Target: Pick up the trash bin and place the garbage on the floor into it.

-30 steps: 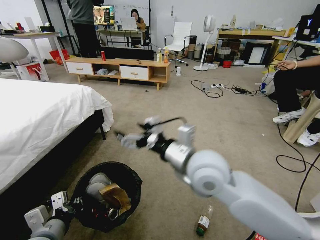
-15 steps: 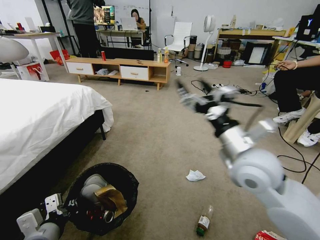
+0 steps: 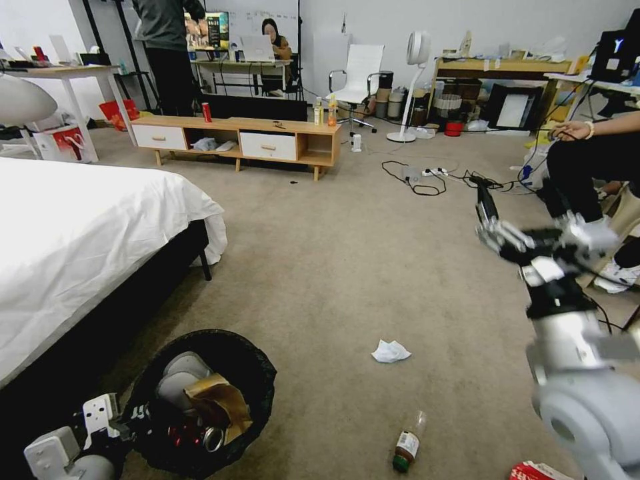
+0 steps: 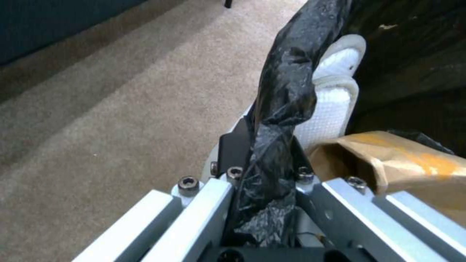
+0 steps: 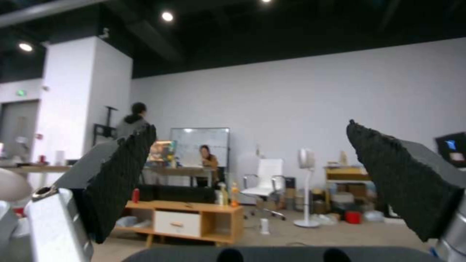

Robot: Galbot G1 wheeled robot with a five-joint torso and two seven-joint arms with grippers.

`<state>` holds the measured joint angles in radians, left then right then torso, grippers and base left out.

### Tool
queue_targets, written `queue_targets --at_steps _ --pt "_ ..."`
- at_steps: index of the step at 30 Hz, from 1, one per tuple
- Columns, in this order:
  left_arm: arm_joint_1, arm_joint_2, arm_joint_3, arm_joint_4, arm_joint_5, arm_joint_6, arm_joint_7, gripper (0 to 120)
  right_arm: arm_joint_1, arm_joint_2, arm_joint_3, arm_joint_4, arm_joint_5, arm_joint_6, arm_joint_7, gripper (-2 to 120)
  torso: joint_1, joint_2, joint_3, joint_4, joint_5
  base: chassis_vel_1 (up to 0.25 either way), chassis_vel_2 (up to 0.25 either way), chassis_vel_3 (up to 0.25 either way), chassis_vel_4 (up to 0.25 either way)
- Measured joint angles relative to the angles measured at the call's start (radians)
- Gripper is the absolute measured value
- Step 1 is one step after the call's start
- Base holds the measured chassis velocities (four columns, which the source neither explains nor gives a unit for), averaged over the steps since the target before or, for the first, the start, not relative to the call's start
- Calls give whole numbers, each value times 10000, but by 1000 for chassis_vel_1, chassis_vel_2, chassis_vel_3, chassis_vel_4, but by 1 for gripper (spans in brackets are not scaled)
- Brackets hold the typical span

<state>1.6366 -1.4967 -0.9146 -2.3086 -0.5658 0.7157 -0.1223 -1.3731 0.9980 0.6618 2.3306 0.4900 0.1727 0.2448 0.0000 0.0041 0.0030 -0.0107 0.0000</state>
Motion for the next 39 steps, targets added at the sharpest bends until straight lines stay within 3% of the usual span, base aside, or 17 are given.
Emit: queue_targets --at_steps 3,9,16,39 --pt "6 -8 17 -13 14 -14 18 2 -243 178 128 25 -212 48 -24 100 0 0 0 0 -1 0 0 0 0" --pt "-21 -89 157 -11 176 -53 152 2 -1218 1509 204 -25 -2089 522 40 100 0 0 1 -2 -1 0 0 0 0" --pt "-6 -77 169 11 191 -71 174 2 -1530 2178 14 -93 -2864 563 258 100 0 0 1 -1 -1 0 0 0 0" --pt "-9 -106 171 75 236 -175 313 2 -1590 2169 -104 -214 -2929 550 284 100 0 -1 2 -1 -1 -9 -8 -9 -11"
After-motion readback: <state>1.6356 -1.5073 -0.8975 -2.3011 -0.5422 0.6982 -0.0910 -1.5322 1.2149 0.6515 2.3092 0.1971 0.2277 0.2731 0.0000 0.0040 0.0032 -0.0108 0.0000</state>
